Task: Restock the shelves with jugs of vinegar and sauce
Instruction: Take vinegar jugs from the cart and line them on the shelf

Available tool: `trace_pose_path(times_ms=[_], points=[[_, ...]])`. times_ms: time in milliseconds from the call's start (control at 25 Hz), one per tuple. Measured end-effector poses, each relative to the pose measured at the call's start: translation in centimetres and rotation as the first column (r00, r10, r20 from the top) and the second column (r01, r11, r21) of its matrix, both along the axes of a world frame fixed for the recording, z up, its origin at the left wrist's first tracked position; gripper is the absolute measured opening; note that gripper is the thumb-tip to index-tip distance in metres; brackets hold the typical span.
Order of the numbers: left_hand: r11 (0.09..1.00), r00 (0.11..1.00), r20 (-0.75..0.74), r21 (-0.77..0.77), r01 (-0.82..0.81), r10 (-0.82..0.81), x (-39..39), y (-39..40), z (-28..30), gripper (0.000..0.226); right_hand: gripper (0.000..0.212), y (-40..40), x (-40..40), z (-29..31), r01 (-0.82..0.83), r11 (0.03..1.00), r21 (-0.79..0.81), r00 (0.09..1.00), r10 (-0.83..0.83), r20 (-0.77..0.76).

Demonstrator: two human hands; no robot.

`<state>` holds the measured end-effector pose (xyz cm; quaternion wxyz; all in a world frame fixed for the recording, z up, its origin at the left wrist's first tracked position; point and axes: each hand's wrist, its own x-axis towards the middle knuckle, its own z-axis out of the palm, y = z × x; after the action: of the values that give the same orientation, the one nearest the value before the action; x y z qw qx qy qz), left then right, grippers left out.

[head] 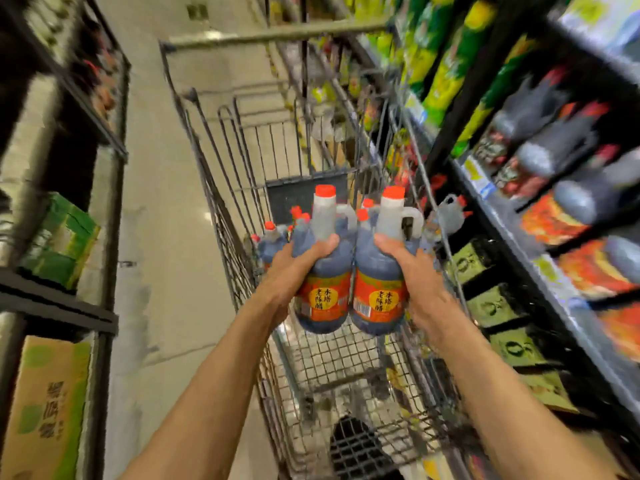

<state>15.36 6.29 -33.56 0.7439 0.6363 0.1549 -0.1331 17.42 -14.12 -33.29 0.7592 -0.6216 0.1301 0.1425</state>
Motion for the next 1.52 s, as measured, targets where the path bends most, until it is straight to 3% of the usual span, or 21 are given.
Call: trace_pose_path(times_ms=[200, 440, 520, 680, 840, 1000, 1200, 1280, 1520], points=[[0.991, 0.979, 0.155, 0.027, 0.129, -0.132, -6.3, -0.9, 10.5, 0.055, 0.039, -0.9, -8.7, 10.6, 0.073, 0.997, 0.013, 0.992, -0.074, 0.098], [0.945, 0.912, 0.258, 0.012, 0.327, -0.319, -13.2, -5.8, 18.7, 0.044, 0.050, -5.2, -20.2, 19.0, 0.264, 0.964, 0.028, 0.939, -0.264, 0.220], [0.911, 0.874, 0.275, 0.021, 0.411, -0.401, -15.0, -8.7, 20.6, 0.044, 0.045, -7.6, -23.8, 20.9, 0.335, 0.942, 0.035, 0.910, -0.333, 0.247], [0.804, 0.765, 0.283, 0.036, 0.594, -0.578, -18.1, -16.5, 23.3, 0.048, 0.052, -13.6, -31.3, 23.8, 0.505, 0.863, -0.018, 0.837, -0.485, 0.253], [0.663, 0.618, 0.293, 0.078, 0.745, -0.729, -21.3, -26.1, 25.0, 0.068, 0.044, -20.6, -38.0, 25.2, 0.667, 0.745, -0.007, 0.719, -0.641, 0.269], [0.497, 0.465, 0.275, 0.057, 0.866, -0.842, -25.3, -35.2, 26.2, 0.056, 0.043, -27.7, -44.3, 26.3, 0.772, 0.636, 0.007, 0.612, -0.745, 0.266], [0.337, 0.319, 0.241, 0.040, 0.941, -0.917, -29.0, -43.6, 27.3, 0.052, 0.038, -34.2, -49.9, 27.4, 0.821, 0.571, -0.010, 0.558, -0.798, 0.227], [0.289, 0.274, 0.225, 0.036, 0.957, -0.935, -29.8, -46.0, 27.7, 0.060, 0.035, -36.0, -51.3, 27.7, 0.835, 0.550, -0.028, 0.542, -0.813, 0.213], [0.198, 0.186, 0.164, 0.057, 0.979, -0.969, -30.3, -51.4, 29.7, 0.065, 0.049, -40.3, -52.9, 30.3, 0.864, 0.486, -0.134, 0.503, -0.848, 0.167]])
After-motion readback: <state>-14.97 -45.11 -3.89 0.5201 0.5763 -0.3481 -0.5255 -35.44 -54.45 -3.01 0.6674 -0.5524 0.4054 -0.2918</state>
